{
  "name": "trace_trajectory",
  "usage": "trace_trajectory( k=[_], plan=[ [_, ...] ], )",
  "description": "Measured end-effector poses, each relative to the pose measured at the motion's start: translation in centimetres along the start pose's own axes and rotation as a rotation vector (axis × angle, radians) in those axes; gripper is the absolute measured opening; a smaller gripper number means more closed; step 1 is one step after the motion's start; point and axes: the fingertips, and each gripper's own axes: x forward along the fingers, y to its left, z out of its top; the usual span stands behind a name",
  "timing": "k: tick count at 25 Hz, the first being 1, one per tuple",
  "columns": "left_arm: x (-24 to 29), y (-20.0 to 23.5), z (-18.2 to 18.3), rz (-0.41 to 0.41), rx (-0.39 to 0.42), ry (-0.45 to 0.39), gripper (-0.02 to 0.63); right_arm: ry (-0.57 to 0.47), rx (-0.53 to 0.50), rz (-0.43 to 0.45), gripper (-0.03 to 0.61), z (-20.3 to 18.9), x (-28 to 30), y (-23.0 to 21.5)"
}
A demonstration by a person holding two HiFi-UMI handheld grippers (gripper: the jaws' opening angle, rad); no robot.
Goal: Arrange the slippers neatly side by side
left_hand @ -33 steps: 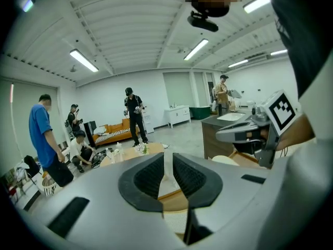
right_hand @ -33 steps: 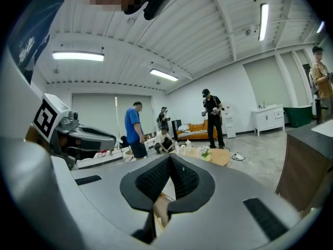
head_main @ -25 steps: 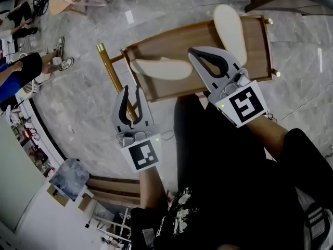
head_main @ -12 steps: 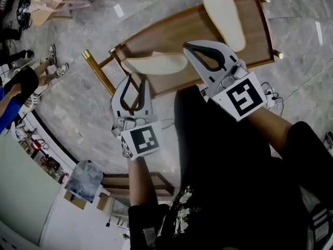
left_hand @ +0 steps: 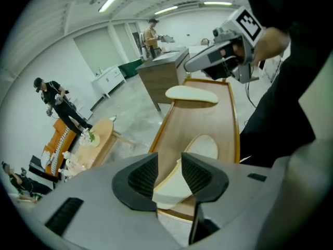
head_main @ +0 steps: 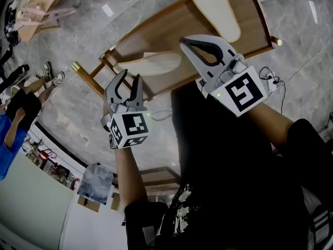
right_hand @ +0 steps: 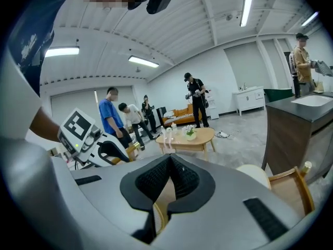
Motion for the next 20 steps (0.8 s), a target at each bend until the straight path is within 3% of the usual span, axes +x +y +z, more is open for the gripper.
trace_trajectory(
  k=[15, 20],
  plan=[
    [5.7, -0.9, -4.1, -0.215, 0.215, 0.151, 0.175, 0.050, 0.045, -0.048, -0.002, -3.2, -0.5, -1.1],
    [7.7, -1.6, -5.7, -0.330, 0.315, 0.235, 0.178, 0.001, -0.027, -0.053, -0.002, -2.2, -0.8, -0.8]
  ],
)
